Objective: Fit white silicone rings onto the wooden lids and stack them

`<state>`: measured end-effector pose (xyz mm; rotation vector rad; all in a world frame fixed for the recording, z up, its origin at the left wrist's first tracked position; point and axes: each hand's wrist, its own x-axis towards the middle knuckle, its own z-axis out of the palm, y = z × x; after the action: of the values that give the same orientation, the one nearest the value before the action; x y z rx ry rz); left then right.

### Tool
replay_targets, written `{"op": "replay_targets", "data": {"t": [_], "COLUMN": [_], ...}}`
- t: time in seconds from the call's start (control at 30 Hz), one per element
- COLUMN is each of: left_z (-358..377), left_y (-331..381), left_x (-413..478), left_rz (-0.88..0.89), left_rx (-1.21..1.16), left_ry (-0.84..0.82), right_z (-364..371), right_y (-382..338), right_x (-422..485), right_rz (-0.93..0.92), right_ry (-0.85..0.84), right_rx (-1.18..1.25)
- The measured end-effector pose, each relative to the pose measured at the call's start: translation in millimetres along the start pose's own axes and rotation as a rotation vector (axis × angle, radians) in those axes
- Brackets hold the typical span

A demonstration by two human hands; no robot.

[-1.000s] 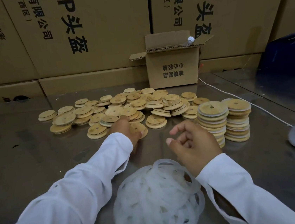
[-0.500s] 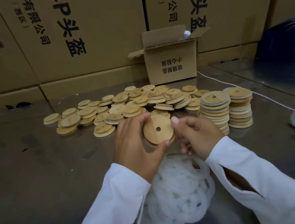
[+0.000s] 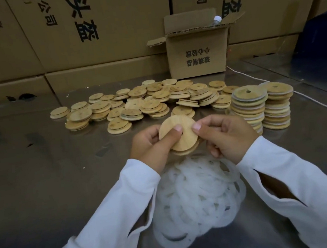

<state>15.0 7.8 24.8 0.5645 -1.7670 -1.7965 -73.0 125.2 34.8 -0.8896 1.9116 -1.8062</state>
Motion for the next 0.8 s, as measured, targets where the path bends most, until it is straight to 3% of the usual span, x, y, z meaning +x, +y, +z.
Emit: {"op": "replay_targets", "data": {"t": [0.13,0.33,0.67,0.8], "left_z": [-2.1,-6.6,-1.7,-1.4], "left_y": [-2.3,-4.5,-7.3,-7.7], "left_x": [2.7,9.4,3.8,2.6], "left_rz": [0.060,-0.104,0.093,0.102], "left_rx": [-0.075,-0.313,-0.272,-0.266], "left_ry": [-0.016,0.002,-0.113,-0.145], "right_z": [-2.4,-16.9,-32.4,-33.6], "right_y": [0.6,3.9,4.9,8.3], "right_x": [1.7,6.4,6.6,8.1], "right_rz": [0.001,0.110,0.192,0.189], "right_ry": [0.014,0.090,-0.291,-0.301], "right_rx": [-0.061,-0.167,-0.539,-0.598]}}
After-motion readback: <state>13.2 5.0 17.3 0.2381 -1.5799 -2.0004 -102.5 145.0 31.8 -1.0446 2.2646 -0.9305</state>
